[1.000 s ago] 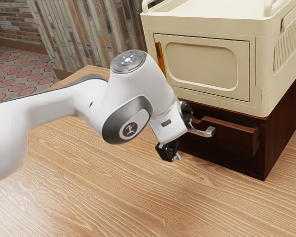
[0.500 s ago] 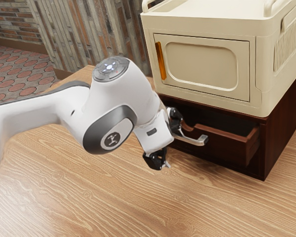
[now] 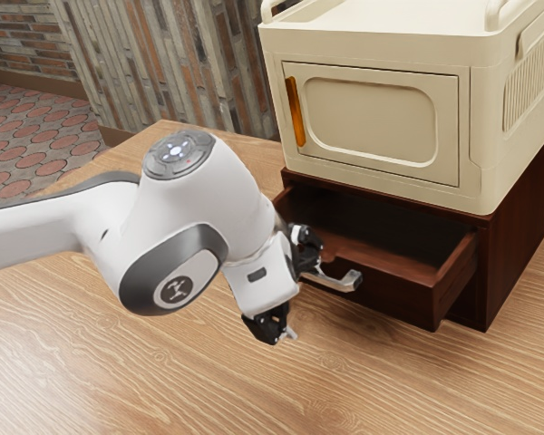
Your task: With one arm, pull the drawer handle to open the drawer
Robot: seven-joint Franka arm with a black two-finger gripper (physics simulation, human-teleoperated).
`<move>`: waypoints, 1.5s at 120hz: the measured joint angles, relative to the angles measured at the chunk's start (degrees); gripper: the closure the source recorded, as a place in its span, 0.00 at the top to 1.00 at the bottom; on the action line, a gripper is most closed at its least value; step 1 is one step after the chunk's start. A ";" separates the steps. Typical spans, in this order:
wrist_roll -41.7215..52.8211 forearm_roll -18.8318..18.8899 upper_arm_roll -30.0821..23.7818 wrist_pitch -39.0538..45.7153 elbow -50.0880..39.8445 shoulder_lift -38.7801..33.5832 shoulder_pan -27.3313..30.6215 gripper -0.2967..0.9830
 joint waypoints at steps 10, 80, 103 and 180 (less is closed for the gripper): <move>0.01 0.03 0.22 -0.04 -1.24 -1.30 0.00 0.76; -1.79 -4.28 2.48 -8.94 18.52 -1.69 -0.78 0.77; -14.03 -5.23 2.93 -23.33 27.92 0.21 -0.74 0.77; -55.21 0.14 3.81 -48.54 34.12 2.36 -0.38 0.77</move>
